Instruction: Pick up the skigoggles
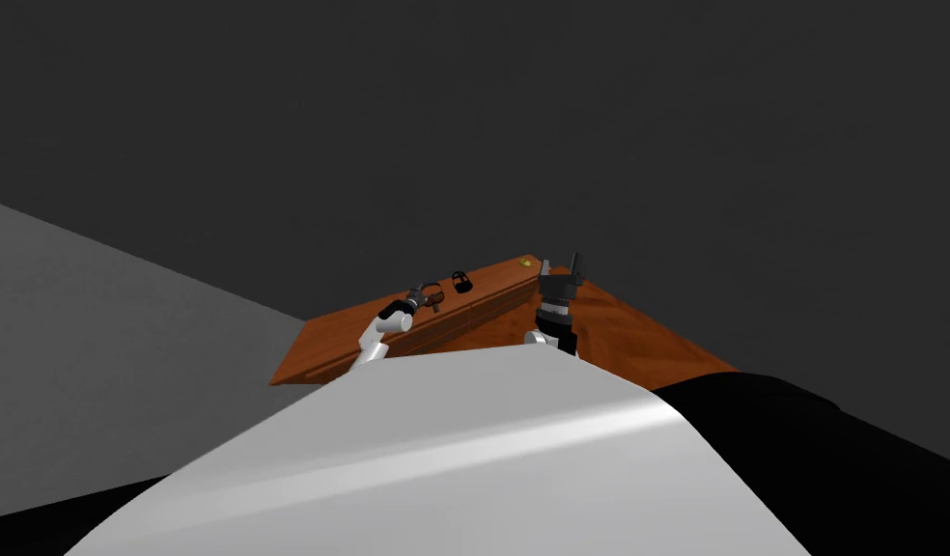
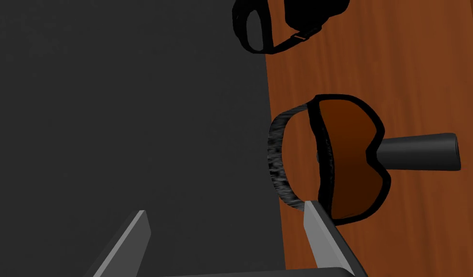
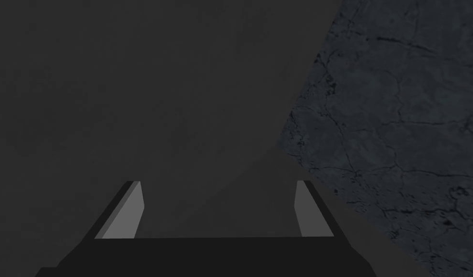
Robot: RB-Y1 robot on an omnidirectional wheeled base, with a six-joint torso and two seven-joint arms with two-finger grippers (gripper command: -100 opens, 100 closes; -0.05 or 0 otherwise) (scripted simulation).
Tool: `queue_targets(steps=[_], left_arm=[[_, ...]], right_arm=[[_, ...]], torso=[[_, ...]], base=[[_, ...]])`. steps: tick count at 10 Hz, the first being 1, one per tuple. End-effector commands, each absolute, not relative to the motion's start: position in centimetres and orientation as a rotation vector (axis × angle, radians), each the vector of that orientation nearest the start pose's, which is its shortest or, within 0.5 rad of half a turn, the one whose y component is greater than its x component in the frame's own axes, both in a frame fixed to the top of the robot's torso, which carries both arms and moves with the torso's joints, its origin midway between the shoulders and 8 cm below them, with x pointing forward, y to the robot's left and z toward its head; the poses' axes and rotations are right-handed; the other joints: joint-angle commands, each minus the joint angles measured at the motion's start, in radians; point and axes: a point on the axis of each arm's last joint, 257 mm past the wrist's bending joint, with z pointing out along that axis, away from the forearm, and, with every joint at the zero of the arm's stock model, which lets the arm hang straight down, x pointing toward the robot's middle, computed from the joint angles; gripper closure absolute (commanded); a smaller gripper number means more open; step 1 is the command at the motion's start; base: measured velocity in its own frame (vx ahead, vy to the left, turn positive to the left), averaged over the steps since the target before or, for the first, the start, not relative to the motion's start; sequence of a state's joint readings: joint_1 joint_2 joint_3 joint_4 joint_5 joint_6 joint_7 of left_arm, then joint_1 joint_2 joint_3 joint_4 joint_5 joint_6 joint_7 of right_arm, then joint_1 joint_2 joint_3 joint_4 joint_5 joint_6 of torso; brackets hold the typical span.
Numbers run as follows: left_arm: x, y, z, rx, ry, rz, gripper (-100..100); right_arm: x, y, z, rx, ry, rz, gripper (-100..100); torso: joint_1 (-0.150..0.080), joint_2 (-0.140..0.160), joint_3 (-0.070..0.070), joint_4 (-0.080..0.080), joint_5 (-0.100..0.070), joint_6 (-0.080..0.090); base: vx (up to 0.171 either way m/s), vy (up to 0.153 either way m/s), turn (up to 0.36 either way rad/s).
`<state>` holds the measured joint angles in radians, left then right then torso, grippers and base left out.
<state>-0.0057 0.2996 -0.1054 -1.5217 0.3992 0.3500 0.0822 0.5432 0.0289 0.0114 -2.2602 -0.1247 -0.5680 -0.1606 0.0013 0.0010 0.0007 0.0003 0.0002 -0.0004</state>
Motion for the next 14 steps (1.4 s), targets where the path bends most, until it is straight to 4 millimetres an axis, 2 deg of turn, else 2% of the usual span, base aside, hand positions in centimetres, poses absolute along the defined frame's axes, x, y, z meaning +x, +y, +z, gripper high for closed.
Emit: queue_targets(steps=[1,2,5,6,7,8,9,14], left_arm=[[51.4,26.1,-35.7,-1.660,1.546,-1.116,-100],[51.6,26.3,-36.6,-1.694,1.575,-1.092,-100],[50.7,27.3,-39.8,-1.784,1.635,-1.006,-100],[50.9,27.5,-40.1,-1.810,1.662,-0.985,-100],[50.2,28.0,-41.5,-1.841,1.672,-0.951,-100],[50.1,28.1,-41.7,-1.844,1.673,-0.947,-100],[49.8,28.8,-42.8,-1.893,1.704,-0.898,-100],[48.1,31.1,-45.9,-2.015,1.753,-0.761,-100]], right_arm=[[33.0,-29.9,1.4,0.804,0.442,1.517,0],[33.0,-29.9,1.4,0.804,0.442,1.517,0],[33.0,-29.9,1.4,0.804,0.442,1.517,0],[33.0,-29.9,1.4,0.804,0.442,1.517,0],[33.0,-29.9,1.4,0.804,0.442,1.517,0],[33.0,-29.9,1.4,0.804,0.442,1.517,0],[33.0,-29.9,1.4,0.804,0.442,1.517,0],[33.0,-29.9,1.4,0.804,0.442,1.517,0]], torso=[[0.000,0.000,0.000,0.000,0.000,0.000],[0.000,0.000,0.000,0.000,0.000,-0.001],[0.000,-0.001,0.000,0.000,0.000,0.000],[0.000,-0.001,0.000,0.000,0.000,-0.001],[0.000,-0.001,-0.001,0.000,0.000,0.000],[0.000,-0.001,-0.001,0.000,0.000,-0.001],[0.000,-0.001,-0.001,0.000,0.000,-0.001],[0.000,-0.002,-0.001,0.000,0.000,0.000]], base=[[-0.020,0.004,-0.093],[-0.023,0.001,-0.177],[-0.014,0.005,-0.122],[-0.010,0.004,-0.123],[-0.008,0.006,-0.096],[0.000,0.000,0.000],[-0.003,0.002,-0.162],[0.001,0.008,-0.117]])
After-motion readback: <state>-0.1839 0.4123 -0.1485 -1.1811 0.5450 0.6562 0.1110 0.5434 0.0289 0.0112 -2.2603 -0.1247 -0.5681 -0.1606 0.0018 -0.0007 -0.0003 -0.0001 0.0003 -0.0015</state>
